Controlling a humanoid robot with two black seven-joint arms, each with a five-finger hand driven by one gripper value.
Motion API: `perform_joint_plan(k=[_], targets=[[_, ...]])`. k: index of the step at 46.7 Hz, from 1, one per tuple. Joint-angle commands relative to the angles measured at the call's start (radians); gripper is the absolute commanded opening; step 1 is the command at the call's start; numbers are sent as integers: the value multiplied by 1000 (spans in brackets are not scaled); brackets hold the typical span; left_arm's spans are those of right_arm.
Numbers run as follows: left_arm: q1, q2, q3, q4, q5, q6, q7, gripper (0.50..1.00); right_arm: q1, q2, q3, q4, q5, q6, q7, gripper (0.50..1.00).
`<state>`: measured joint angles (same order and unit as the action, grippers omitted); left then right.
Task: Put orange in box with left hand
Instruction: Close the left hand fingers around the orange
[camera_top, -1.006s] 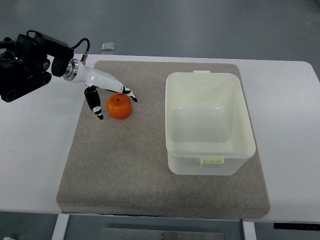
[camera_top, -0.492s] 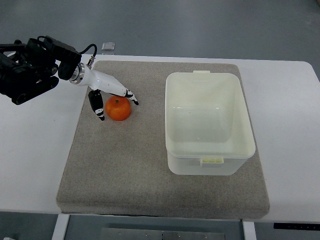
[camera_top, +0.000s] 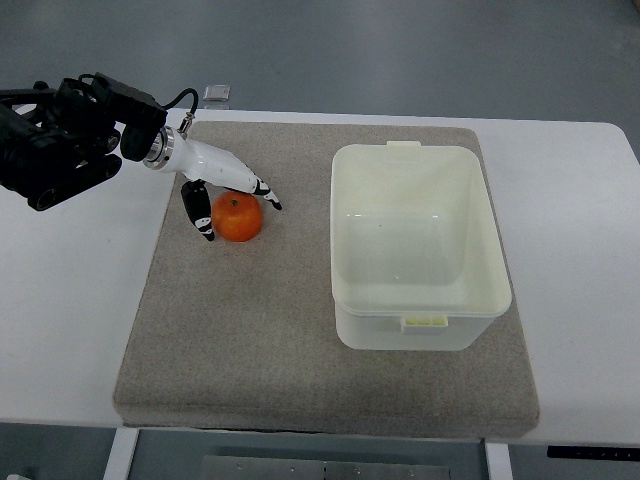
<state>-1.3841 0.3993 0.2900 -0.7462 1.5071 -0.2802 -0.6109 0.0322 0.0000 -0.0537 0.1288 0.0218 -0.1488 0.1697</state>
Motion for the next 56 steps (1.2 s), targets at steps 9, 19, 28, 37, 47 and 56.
perform_joint_plan(k=[9, 19, 28, 37, 47, 56], targets=[[-6, -2, 0, -1, -1, 1, 0, 960, 0, 0, 0, 0, 0, 0, 1, 926], [-1, -1, -2, -2, -2, -4, 0, 900, 0, 0, 0, 0, 0, 0, -1, 926], [-1, -2, -3, -10, -8, -2, 0, 885, 0, 0, 0, 0, 0, 0, -1, 926], [-6, -2, -2, -10, 1, -4, 0, 545, 0, 0, 0, 0, 0, 0, 1, 926], [-13, -1, 3, -9, 8, -14, 0, 500, 0, 0, 0, 0, 1, 0, 1, 926], [-18, -1, 0, -5, -2, -20, 0, 500, 0, 0, 0, 0, 0, 0, 1, 926]])
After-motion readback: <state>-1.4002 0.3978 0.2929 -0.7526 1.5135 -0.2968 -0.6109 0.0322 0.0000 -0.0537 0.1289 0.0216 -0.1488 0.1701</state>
